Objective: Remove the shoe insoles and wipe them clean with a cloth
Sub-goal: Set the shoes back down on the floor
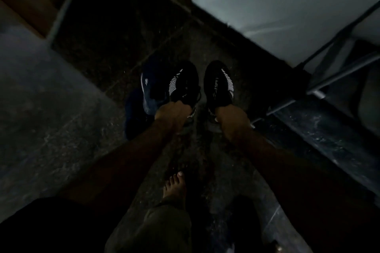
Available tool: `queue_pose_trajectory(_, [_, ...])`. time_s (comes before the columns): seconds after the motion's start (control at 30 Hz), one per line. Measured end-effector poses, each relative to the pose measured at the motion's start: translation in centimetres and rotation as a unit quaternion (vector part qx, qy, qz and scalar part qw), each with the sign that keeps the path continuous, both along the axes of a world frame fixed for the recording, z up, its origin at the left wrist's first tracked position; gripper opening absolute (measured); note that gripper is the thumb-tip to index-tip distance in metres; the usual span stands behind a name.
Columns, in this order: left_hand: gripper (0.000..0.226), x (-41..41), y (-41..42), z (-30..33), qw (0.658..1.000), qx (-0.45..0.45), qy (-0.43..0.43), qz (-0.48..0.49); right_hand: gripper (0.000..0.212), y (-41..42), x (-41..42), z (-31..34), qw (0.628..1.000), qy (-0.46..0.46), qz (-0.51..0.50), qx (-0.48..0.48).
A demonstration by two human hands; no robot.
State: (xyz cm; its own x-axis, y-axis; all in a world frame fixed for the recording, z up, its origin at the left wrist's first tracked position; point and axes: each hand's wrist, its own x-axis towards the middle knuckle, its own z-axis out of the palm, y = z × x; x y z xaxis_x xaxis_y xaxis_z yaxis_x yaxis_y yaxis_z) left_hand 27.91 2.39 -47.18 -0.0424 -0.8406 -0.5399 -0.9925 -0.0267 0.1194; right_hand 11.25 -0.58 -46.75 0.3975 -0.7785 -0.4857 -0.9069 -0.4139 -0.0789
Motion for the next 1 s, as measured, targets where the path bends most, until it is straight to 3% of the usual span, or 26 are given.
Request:
queue_pose_trajectory(0.33, [0.032,-2.2,1.1,25.0,0.975,-0.213,-0.042,-0.049,0.032,2.8,-4.1,23.0,0.98,-0.11,-0.034,-0.164])
queue_pose_trajectory(0.5, [0.029,-5.9,3.3,34.1,0.956,-0.285,-0.039,-0.058,0.022,5.6,-8.3,31.4,0.963,-0.122,-0.054,-0.233])
queue_pose_trajectory(0.73, [0.029,-13.0,4.7,41.2,0.936,-0.331,-0.032,-0.112,0.024,8.5,-15.5,38.6,0.944,-0.127,-0.112,-0.285])
queue_pose_trajectory(1.0, [0.036,-21.2,3.0,42.9,0.924,-0.338,0.016,-0.18,0.032,10.2,-25.1,41.6,0.926,-0.124,-0.201,-0.295])
